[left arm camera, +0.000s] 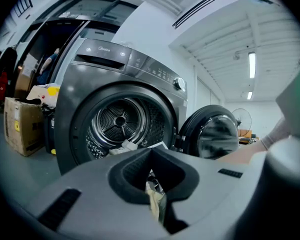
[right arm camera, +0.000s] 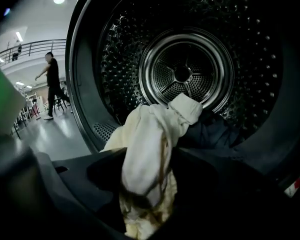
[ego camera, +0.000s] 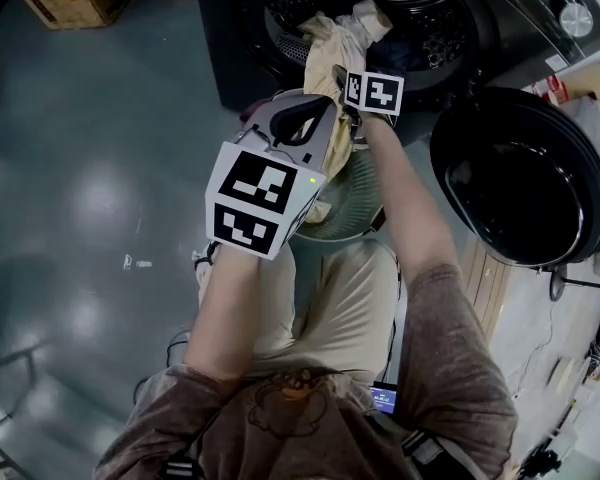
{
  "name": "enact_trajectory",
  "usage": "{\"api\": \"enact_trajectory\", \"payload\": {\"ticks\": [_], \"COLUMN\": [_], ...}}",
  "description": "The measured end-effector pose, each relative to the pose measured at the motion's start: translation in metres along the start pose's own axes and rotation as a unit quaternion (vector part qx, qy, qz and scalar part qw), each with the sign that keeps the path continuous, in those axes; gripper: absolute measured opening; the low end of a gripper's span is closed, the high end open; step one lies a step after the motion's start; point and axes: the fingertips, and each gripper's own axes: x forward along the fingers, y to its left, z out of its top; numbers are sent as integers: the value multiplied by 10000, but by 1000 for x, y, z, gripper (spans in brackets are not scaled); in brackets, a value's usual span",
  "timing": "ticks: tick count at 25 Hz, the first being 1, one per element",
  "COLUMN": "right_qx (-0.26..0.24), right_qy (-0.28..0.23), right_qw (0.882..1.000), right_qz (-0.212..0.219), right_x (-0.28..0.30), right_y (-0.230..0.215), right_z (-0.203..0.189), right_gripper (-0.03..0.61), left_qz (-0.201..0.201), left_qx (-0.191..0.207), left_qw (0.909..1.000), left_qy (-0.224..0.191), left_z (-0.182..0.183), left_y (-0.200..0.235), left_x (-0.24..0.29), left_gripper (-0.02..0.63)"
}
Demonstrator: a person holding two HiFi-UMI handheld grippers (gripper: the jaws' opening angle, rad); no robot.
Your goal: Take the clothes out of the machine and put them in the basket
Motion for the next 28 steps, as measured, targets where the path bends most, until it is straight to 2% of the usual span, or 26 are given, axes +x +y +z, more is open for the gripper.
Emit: {"api": "enact_trajectory", "payload": {"ticks": [1, 2, 3, 6, 10, 14, 20, 28], "right_qx": [-21, -70, -124, -176, -95, -4, -50, -7], "right_qy": [15, 26, 31, -58, -332, -514, -391, -311], "right_qw": [10000, 10000, 9999, 9996, 9981, 9954, 9945, 9919], "right_qz": [1, 9, 38, 200, 516, 811, 974, 1232], "right_x": [-2, -5, -8, -21, -49, -91, -146, -198], "right_y": [0, 1, 2, 9, 22, 33, 41, 60], "right_z": [-1, -1, -2, -1, -5, -26, -68, -101], "right_gripper": [263, 218, 146, 71, 57, 51, 51, 52], "left_qz": [0, 2, 2, -6, -45, -76, -115, -59], "left_qx": [9, 15, 18, 19, 59, 104, 139, 196], "left_qw": [10000, 10000, 10000, 10000, 10000, 9999, 9997, 9996], "left_qy": [3, 8, 13, 25, 62, 76, 135, 179], "left_z": [0, 0, 0, -1, -2, -4, -7, -8], "left_y": [0, -1, -1, -2, -5, -7, -10, -13], "left_x": [0, 0, 1, 2, 3, 4, 9, 14], "left_gripper": [6, 6, 6, 6, 6, 6, 6, 6]}}
